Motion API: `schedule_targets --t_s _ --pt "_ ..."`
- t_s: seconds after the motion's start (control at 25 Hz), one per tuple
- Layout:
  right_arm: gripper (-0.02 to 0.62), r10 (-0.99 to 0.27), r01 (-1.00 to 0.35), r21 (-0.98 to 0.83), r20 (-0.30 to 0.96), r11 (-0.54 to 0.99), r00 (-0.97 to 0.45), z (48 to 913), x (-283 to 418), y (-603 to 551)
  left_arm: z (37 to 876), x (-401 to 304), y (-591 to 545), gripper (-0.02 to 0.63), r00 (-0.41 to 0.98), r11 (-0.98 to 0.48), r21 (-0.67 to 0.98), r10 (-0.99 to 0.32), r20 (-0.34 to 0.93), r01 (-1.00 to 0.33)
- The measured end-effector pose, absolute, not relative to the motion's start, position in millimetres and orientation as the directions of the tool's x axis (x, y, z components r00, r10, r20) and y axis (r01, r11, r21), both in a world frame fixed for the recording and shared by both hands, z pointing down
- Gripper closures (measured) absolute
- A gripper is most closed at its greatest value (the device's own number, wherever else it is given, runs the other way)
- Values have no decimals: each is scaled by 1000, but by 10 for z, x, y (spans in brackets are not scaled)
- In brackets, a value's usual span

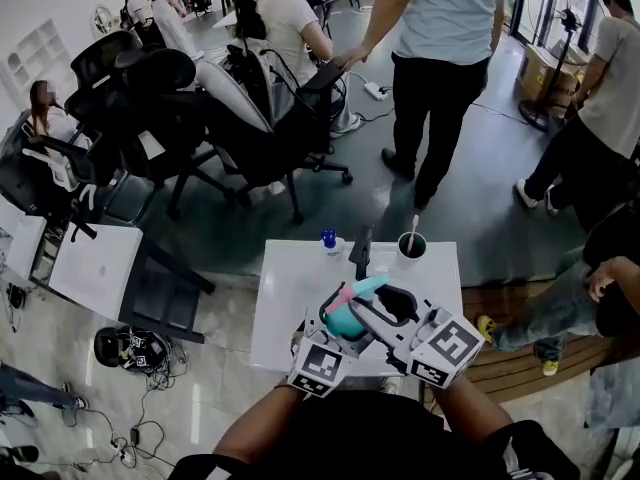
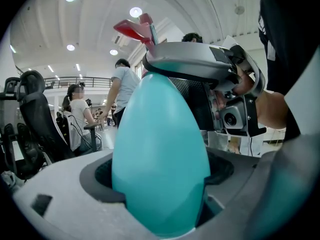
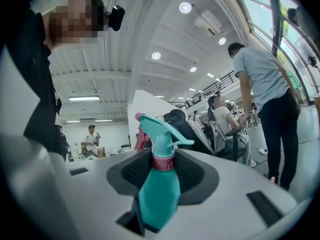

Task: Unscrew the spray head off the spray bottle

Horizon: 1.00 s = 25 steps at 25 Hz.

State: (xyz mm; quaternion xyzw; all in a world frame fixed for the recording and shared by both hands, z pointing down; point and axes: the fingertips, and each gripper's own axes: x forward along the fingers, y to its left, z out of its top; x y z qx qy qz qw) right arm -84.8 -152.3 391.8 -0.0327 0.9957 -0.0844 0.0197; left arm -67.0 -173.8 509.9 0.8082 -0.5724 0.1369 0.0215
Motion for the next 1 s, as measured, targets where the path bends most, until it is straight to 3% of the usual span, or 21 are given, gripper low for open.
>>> schedule_targets --t_s 0.2,0.48,0.72,0.84,1.0 --pt "449 29 35 -143 -44 989 -999 3835 -804 -1433 5018 -559 -1670 155 390 -416 -92 -895 218 -905" --pt "449 342 343 -7 -45 939 -939 3740 -630 -1133 4902 -305 -1463 155 577 -598 -119 -799 170 -792" --pt "449 525 526 -40 -30 850 -851 3704 -526 -961 4825 -143 -1355 155 667 -680 -90 -733 135 -728" --pt "448 540 542 -37 -54 839 -840 3698 -546 -987 4803 -171 -1374 155 656 -667 -64 -743 129 -743" --pt "431 445 448 -11 -102 894 -890 3761 -574 -1183 4943 -443 -1498 155 563 -578 -56 -810 166 -814"
